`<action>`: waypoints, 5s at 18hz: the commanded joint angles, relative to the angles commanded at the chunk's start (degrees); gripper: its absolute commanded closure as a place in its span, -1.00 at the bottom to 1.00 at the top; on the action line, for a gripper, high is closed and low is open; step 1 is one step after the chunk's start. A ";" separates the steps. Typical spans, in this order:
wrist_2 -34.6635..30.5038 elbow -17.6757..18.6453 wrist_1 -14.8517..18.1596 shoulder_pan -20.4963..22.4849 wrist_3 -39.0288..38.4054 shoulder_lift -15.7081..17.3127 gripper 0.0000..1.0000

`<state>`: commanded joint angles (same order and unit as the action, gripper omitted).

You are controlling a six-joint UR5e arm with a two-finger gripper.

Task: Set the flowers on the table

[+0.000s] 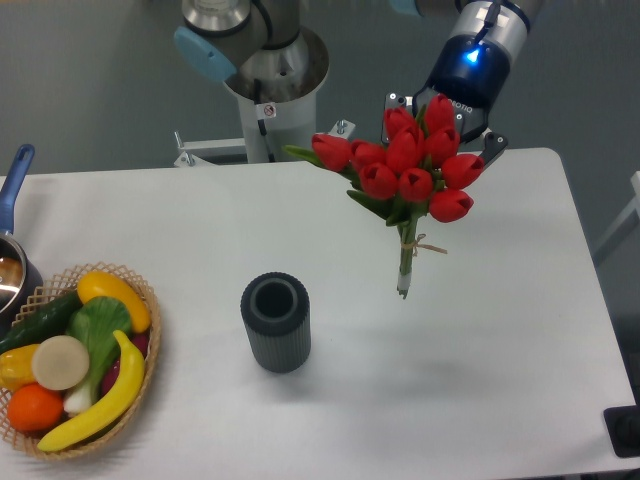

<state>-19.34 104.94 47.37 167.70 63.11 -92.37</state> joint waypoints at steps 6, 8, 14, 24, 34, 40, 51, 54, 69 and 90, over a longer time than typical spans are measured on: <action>-1.32 0.88 0.09 0.17 0.97 0.53 0.05; -1.58 1.06 0.26 0.53 0.70 0.96 0.05; -12.03 1.76 0.53 0.09 -1.66 5.27 0.05; -27.84 1.76 0.88 -1.23 -4.66 8.26 0.05; -46.30 1.41 0.62 -6.58 -3.87 2.82 0.05; -52.29 0.88 0.62 -8.26 -3.43 -1.66 0.12; -58.79 -1.05 0.26 -11.42 -1.32 -10.01 0.12; -59.33 -1.32 0.26 -12.83 -1.23 -11.77 0.12; -59.24 -5.62 0.18 -17.40 -1.14 -21.09 -0.31; -65.20 -5.19 5.88 -6.95 22.56 -7.48 -1.00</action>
<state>-84.53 99.75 53.25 160.74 85.67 -99.85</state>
